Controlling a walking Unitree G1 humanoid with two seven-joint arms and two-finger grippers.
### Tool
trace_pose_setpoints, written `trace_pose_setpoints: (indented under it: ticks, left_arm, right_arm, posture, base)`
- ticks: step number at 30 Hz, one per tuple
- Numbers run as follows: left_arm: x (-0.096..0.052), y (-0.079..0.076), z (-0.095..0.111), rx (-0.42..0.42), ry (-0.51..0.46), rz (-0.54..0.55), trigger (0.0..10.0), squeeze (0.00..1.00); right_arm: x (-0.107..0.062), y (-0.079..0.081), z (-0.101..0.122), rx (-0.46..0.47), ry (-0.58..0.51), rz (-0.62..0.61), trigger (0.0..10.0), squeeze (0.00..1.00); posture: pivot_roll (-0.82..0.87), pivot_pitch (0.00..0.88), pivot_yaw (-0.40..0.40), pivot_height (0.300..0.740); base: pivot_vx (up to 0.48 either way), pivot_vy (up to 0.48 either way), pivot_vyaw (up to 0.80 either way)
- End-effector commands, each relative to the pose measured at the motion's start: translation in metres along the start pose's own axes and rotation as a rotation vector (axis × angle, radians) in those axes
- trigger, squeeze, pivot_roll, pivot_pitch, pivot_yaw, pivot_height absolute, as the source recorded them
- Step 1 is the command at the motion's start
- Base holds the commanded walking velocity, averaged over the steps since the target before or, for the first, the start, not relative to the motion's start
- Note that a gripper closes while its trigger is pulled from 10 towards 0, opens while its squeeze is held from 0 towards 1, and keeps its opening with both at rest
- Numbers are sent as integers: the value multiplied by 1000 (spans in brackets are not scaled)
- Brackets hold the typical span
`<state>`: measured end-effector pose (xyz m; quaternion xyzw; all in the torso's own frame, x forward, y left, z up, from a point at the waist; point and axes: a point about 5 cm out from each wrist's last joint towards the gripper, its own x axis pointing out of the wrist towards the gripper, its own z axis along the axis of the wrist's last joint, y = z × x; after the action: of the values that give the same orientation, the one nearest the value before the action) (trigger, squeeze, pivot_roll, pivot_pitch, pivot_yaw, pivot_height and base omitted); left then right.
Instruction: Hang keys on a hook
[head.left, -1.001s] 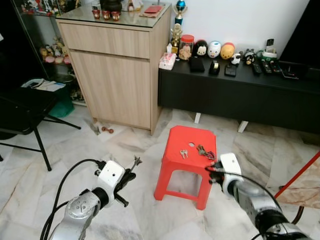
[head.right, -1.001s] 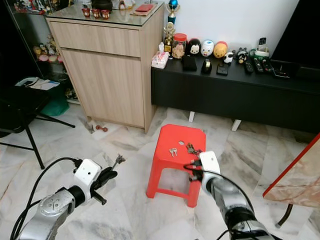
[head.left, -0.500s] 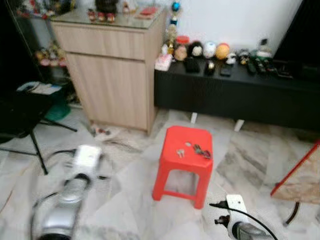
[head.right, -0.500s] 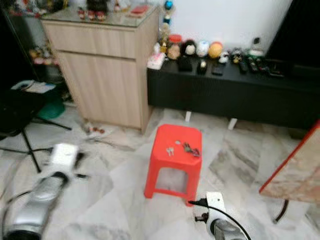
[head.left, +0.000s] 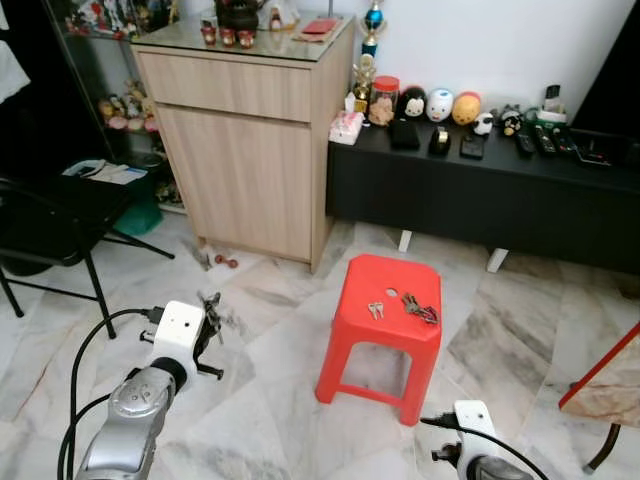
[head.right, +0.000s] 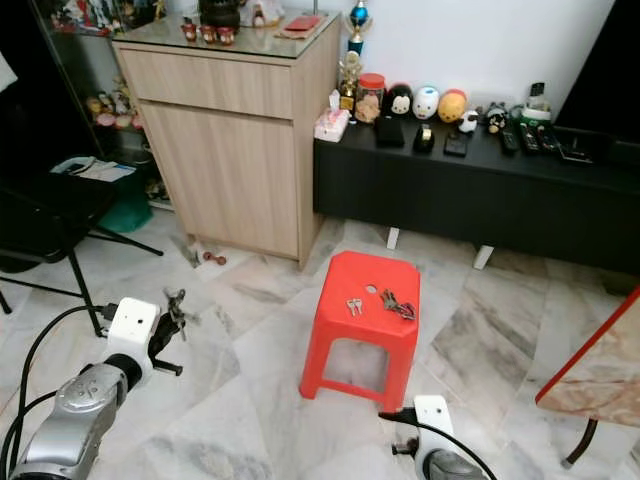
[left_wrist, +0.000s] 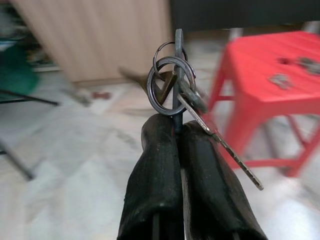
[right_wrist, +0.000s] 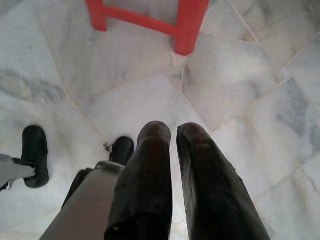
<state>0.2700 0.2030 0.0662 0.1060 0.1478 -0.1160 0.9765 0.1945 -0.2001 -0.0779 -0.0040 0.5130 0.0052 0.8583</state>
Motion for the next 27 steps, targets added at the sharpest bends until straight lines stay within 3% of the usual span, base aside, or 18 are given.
trace_pose_setpoints:
  ticks: [1, 7, 9, 10, 11, 13, 15, 16, 17, 18, 19, 20, 22, 24, 27]
  left_arm:
    - [0, -6, 7, -1, -33, -36, 10000, 0]
    - [3, -9, 4, 4, -15, -48, 10000, 0]
    - [2, -14, 3, -31, -17, -91, 10000, 0]
    - [-2, -26, 16, -22, -101, -196, 10000, 0]
    - [-4, -30, 23, -4, -143, -223, 10000, 0]
    - [-2, -20, 43, -33, -258, -112, 10000, 0]
    - [3, 6, 53, -192, -319, 121, 10000, 0]
    - [5, 18, 50, -270, -311, 219, 10000, 0]
    - [8, 32, 34, -343, -209, 326, 10000, 0]
    - [9, 38, 16, -337, -87, 370, 10000, 0]
    - [9, 35, 6, -209, -8, 326, 10000, 0]
    - [8, 20, -2, -108, 42, 186, 10000, 0]
    - [7, 8, -1, -160, 29, 99, 10000, 0]
    - [6, -2, 5, -130, -9, 38, 10000, 0]
    - [7, -3, 10, -117, -48, 61, 10000, 0]
  right_arm:
    - [0, 0, 0, 2, -5, -2, 10000, 0]
    - [0, 0, -6, 5, 7, -6, 10000, 0]
    - [0, 0, -7, 5, 11, -6, 10000, 0]
    - [0, 0, -9, 3, 16, -5, 10000, 0]
    - [0, 0, -10, 1, 17, -3, 10000, 0]
    - [0, -1, -12, -2, 20, -5, 10000, 0]
    - [-1, -2, -14, 0, 22, -11, 10000, 0]
    - [-1, -2, -14, 1, 23, -12, 10000, 0]
    - [-1, -2, -14, 0, 23, -11, 10000, 0]
    - [-1, -2, -15, -2, 24, -9, 10000, 0]
    - [-1, -2, -15, -3, 25, -8, 10000, 0]
    - [-1, -3, -15, -4, 26, -8, 10000, 0]
    - [-1, -3, -16, -4, 26, -8, 10000, 0]
    - [-1, -4, -16, -5, 25, -10, 10000, 0]
    - [-1, -5, -16, -8, 27, -9, 10000, 0]
  posture:
    - [24, 0, -65, 740]
    - [23, 0, -68, 740]
    - [24, 0, -69, 740]
    - [27, 0, -72, 740]
    - [29, 0, -73, 740]
    - [28, 0, -73, 740]
    - [27, 0, -74, 740]
    - [28, 0, -75, 740]
    - [25, 0, -74, 740]
    - [22, 0, -74, 740]
    - [18, 0, -73, 740]
    - [19, 0, -72, 740]
    - [21, 0, -71, 740]
    - [23, 0, -72, 740]
    - [24, 0, -77, 740]
  base:
    - [0, 0, 0]
    - [0, 0, 0]
    - [0, 0, 0]
    - [0, 0, 0]
    - [0, 0, 0]
    - [0, 0, 0]
    - [0, 0, 0]
    - [0, 0, 0]
    - [0, 0, 0]
    - [0, 0, 0]
    - [0, 0, 0]
    - [0, 0, 0]
    - [0, 0, 0]
    - [0, 0, 0]
    - [0, 0, 0]
